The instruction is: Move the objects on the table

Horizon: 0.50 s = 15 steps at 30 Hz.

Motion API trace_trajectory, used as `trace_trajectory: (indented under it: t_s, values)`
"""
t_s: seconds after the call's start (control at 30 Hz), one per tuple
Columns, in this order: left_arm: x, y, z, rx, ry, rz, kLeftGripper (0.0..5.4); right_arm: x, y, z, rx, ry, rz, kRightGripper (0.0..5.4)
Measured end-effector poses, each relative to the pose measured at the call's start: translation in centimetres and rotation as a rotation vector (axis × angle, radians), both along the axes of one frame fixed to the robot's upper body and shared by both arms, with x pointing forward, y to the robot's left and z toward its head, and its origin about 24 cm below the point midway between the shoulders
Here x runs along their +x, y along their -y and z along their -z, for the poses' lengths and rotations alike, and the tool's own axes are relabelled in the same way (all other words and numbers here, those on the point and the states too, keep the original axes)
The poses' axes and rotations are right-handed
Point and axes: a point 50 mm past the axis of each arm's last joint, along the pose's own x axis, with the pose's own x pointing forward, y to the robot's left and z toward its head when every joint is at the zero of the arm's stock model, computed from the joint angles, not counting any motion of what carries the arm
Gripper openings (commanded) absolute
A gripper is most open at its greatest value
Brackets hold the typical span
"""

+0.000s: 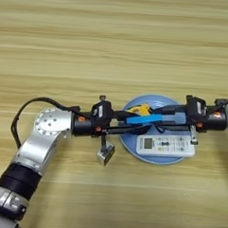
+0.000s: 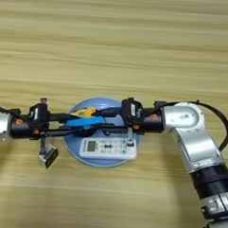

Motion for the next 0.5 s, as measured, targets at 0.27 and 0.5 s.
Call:
trace_trajectory:
  t_s: [0.27,0.5]
  values:
    - [0.02,0.12,-0.05,0.000,0.004,0.005,0.72,0.04,0.12,-0.24,-0.024,0.005,-0.018,0.96]
    - [-0.01,0.30,0.02,0.009,0.006,0.010,0.72,0.04,0.24,-0.26,-0.048,-0.001,-0.030,0.93]
